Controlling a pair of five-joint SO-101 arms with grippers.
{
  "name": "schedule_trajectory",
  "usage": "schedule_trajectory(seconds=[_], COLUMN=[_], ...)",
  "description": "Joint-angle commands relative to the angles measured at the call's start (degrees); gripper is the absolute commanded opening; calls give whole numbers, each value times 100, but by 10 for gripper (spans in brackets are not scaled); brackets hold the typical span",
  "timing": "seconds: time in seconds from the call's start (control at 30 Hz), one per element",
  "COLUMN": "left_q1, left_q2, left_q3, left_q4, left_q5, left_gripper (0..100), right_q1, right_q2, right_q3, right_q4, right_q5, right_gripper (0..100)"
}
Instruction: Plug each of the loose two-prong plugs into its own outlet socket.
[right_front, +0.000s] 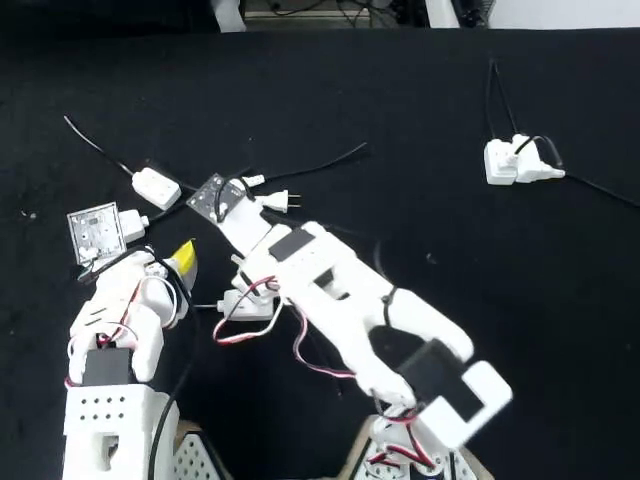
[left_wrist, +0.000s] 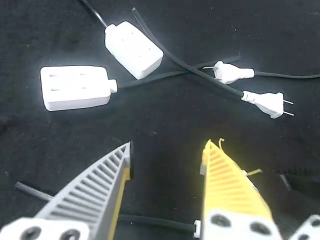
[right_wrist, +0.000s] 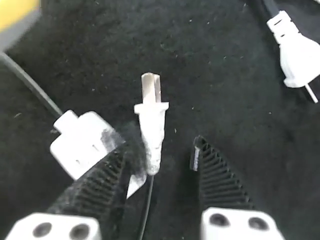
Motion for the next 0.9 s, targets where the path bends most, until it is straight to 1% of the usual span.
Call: schedule_trajectory(seconds=[0.0, 0.23, 0.27, 0.33, 0.4, 0.43, 0.47, 0.63, 0.73, 0.87], left_q1=[-75, -75, -75, -75, -75, -75, -75, -66, 13, 444], left_q2=[-26, -26, -26, -26, -26, -26, -26, -26, -26, -26], left_q3=[-374, -374, -374, -374, -374, -374, -374, -374, -374, -374], left_q4=[18, 18, 18, 18, 18, 18, 18, 18, 9, 9], left_q5=[62, 53, 53, 44, 44, 44, 44, 35, 26, 18], left_gripper=[234, 234, 234, 234, 234, 234, 234, 234, 234, 234], right_q1=[-70, -62, -62, -53, 105, 211, 316, 765, 800, 448], right_q2=[171, 637, 681, 716, 708, 673, 585, -189, -804, -1763], right_q3=[-470, -752, -743, -708, -681, -681, -681, -541, -391, -57], right_q4=[-114, -114, -114, -105, 26, 70, 114, 396, 501, 484], right_q5=[-26, 70, 229, 457, 563, 571, 580, 695, 826, 826], right_gripper=[170, 164, 137, 8, 21, 6, 14, 11, 11, 11])
